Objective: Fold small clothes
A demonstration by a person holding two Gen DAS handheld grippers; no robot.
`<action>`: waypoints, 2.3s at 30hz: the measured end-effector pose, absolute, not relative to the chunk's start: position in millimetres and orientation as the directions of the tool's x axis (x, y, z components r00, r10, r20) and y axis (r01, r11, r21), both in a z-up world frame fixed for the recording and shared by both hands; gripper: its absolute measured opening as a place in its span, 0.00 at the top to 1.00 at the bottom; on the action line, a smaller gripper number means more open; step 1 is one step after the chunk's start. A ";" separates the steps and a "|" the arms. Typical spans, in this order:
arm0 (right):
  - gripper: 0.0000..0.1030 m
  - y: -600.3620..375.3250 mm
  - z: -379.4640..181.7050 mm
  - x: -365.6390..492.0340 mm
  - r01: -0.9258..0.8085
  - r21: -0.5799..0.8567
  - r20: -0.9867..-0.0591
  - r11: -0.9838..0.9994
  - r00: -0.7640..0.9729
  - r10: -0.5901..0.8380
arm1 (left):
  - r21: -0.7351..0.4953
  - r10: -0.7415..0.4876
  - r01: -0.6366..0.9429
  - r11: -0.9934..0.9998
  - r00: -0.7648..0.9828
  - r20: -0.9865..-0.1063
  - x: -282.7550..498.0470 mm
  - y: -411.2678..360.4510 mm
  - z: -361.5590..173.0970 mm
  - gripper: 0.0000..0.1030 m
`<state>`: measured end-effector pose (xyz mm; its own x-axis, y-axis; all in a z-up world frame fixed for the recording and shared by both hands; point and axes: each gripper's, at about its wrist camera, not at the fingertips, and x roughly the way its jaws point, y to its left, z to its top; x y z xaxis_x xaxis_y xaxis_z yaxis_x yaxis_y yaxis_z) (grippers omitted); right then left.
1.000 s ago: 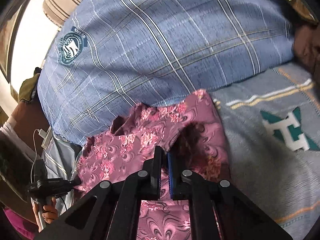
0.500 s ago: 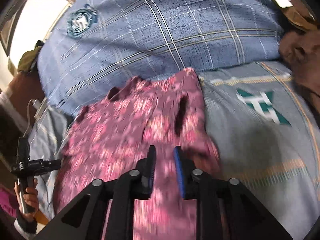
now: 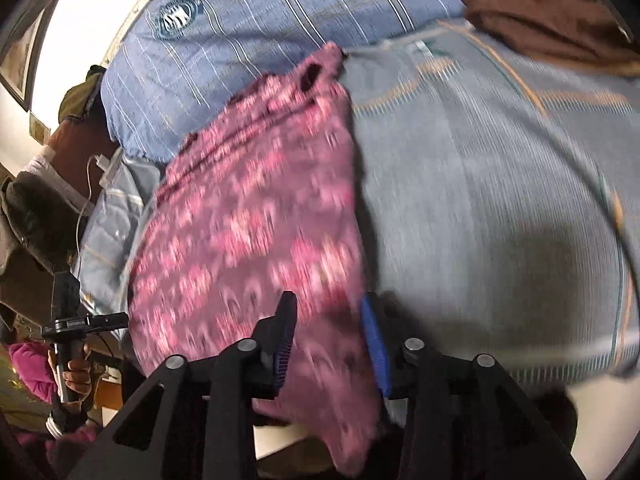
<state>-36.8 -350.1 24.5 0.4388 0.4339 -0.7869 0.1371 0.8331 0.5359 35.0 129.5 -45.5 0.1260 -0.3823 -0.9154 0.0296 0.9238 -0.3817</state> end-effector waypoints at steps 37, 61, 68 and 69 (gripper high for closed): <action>0.95 -393.6 31.7 -32.0 0.197 0.664 -0.667 0.721 0.592 0.452 | -0.470 -0.467 0.077 0.879 -0.058 -0.883 -12.0 74.6 -82.0 0.32; 0.96 -356.5 62.8 -56.3 0.026 0.613 -0.684 0.790 0.518 0.514 | -0.545 -0.551 0.086 0.834 0.184 -0.814 -13.8 92.0 -14.9 0.87; 0.87 -339.5 24.8 -51.7 0.070 0.566 -0.776 0.821 0.382 0.502 | -0.535 -0.539 0.068 0.842 0.127 -0.832 -2.5 81.9 -37.5 0.87; 0.83 -337.0 20.8 -52.3 0.072 0.568 -0.780 0.820 0.366 0.508 | -0.526 -0.532 0.077 0.847 0.122 -0.838 -3.5 81.2 -39.9 0.87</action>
<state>-52.3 -337.0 20.8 0.3663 0.5079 -0.7797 0.0723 0.8198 0.5680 -3.5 81.2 -39.9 0.1220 -0.5319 -0.8380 0.0769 0.8468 -0.5263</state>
